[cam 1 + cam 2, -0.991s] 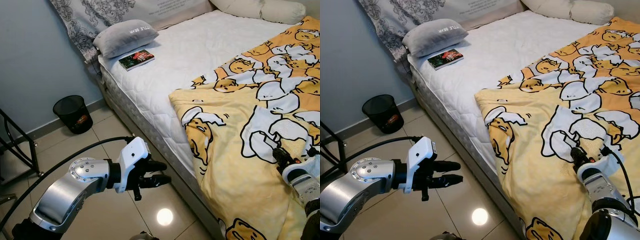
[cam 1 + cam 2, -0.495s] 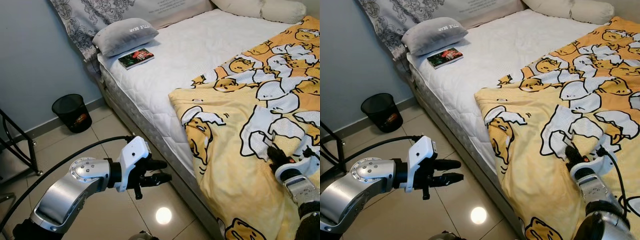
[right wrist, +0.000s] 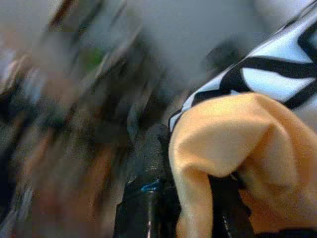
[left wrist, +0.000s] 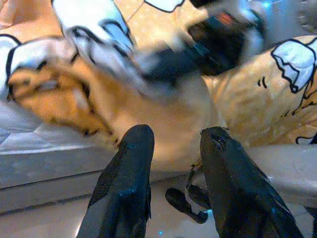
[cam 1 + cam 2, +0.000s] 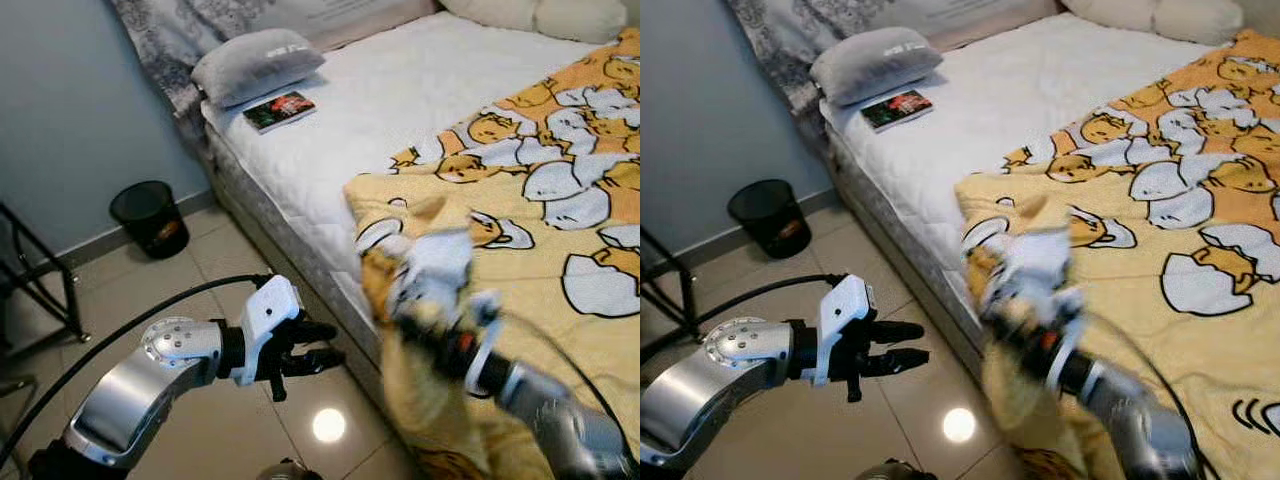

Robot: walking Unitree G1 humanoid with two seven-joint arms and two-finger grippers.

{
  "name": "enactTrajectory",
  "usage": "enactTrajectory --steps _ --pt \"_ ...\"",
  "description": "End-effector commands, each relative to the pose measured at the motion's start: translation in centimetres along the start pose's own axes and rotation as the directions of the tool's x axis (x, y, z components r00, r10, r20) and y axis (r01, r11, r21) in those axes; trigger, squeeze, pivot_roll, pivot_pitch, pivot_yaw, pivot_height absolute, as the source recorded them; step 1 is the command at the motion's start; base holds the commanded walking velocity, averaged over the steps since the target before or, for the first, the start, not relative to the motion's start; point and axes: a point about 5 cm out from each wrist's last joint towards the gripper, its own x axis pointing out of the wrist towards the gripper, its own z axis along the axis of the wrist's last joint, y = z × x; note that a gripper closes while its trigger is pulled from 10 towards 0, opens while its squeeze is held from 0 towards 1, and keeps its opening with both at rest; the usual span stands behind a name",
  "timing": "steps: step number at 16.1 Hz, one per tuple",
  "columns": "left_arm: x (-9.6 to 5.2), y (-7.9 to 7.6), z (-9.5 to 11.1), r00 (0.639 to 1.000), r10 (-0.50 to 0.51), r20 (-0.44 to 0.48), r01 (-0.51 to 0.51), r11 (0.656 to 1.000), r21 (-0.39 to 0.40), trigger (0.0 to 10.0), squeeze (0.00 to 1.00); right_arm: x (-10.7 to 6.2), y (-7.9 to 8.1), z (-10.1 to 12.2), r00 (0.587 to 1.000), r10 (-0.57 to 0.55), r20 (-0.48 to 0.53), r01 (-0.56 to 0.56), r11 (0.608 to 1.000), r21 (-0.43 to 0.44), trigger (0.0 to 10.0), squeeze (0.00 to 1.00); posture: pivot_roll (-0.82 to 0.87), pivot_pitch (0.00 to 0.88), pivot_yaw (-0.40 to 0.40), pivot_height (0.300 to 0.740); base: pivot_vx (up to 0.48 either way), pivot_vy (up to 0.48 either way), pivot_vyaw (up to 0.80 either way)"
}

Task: Clean up the room

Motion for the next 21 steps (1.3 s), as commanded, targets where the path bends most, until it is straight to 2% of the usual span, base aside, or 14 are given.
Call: enactTrajectory --steps 1,3,4,5,6,7,8,10,16,18,19,21 --pt "-0.1 -0.7 0.0 0.999 -0.035 -0.012 0.035 0.999 0.012 10.0 0.00 0.9 2.0 -0.6 0.990 0.103 -0.096 -0.111 0.991 -0.080 0.0 0.00 0.01 0.000 0.126 0.740 0.000 0.000 0.00" --pt "0.1 -1.2 0.0 0.998 -0.059 -0.013 0.059 0.998 0.008 10.0 0.00 1.0 4.3 -1.3 0.965 0.185 -0.185 -0.206 0.974 -0.099 0.0 0.00 0.01 0.000 0.123 0.740 0.000 0.000 0.00" --pt "0.1 -1.3 0.0 0.998 -0.061 -0.011 0.061 0.998 0.007 10.0 0.00 1.1 4.9 -1.4 0.959 0.204 -0.196 -0.226 0.969 -0.099 0.0 0.00 0.01 0.000 0.121 0.740 0.000 0.000 0.00" --pt "0.2 -1.4 0.0 0.998 -0.062 -0.008 0.062 0.998 0.006 10.0 0.00 1.3 4.8 -1.5 0.965 0.175 -0.195 -0.202 0.971 -0.127 1.6 0.00 0.01 0.000 0.118 0.740 0.000 0.000 0.00" --pt "0.2 -1.4 0.0 0.998 -0.060 -0.007 0.060 0.998 0.006 10.0 0.00 1.2 4.6 -1.5 0.970 0.134 -0.201 -0.167 0.974 -0.153 10.0 0.00 0.01 0.000 0.116 0.740 0.000 0.000 0.00" --pt "0.2 -1.3 0.0 0.998 -0.055 -0.004 0.055 0.998 0.005 10.0 0.00 1.0 4.5 -1.3 0.971 0.123 -0.204 -0.154 0.978 -0.142 10.0 0.93 0.01 0.000 0.114 0.740 0.000 0.000 0.00" --pt "0.3 -1.3 0.0 0.999 -0.050 -0.003 0.050 0.999 0.006 10.0 0.00 0.8 4.5 -1.1 0.971 0.131 -0.202 -0.158 0.980 -0.124 10.0 1.00 0.01 0.000 0.112 0.740 0.000 0.000 0.00" --pt "0.3 -1.0 0.2 0.999 -0.044 0.002 0.044 0.999 0.013 10.0 0.00 0.8 4.8 -0.8 0.964 0.148 -0.220 -0.177 0.977 -0.117 10.0 1.00 0.00 0.000 0.111 0.740 0.000 0.000 0.00" --pt "0.5 -0.2 1.2 0.998 -0.029 0.057 0.028 1.000 0.012 10.0 0.00 0.7 4.3 -0.6 0.960 0.106 -0.259 -0.147 0.979 -0.143 10.0 1.00 0.00 0.000 0.110 0.740 0.000 0.000 0.00" --pt "0.4 0.2 1.4 0.997 -0.007 0.073 0.006 1.000 0.010 10.0 0.00 -0.2 3.8 -1.6 0.924 0.060 -0.377 -0.145 0.969 -0.201 10.0 1.00 -0.01 0.000 0.110 0.740 0.000 0.000 0.00" --pt "0.4 0.2 1.4 0.997 -0.007 0.073 0.006 1.000 0.010 10.0 0.00 -0.2 3.8 -1.6 0.924 0.060 -0.377 -0.145 0.969 -0.201 10.0 1.00 -0.01 0.000 0.110 0.740 0.000 0.000 0.00" --pt "0.4 1.3 1.4 0.995 0.072 0.074 -0.073 0.997 0.017 10.0 0.00 -1.5 1.6 -2.5 0.864 -0.126 -0.487 -0.056 0.938 -0.341 10.0 1.00 -0.01 0.000 0.108 0.740 0.000 0.000 0.00"
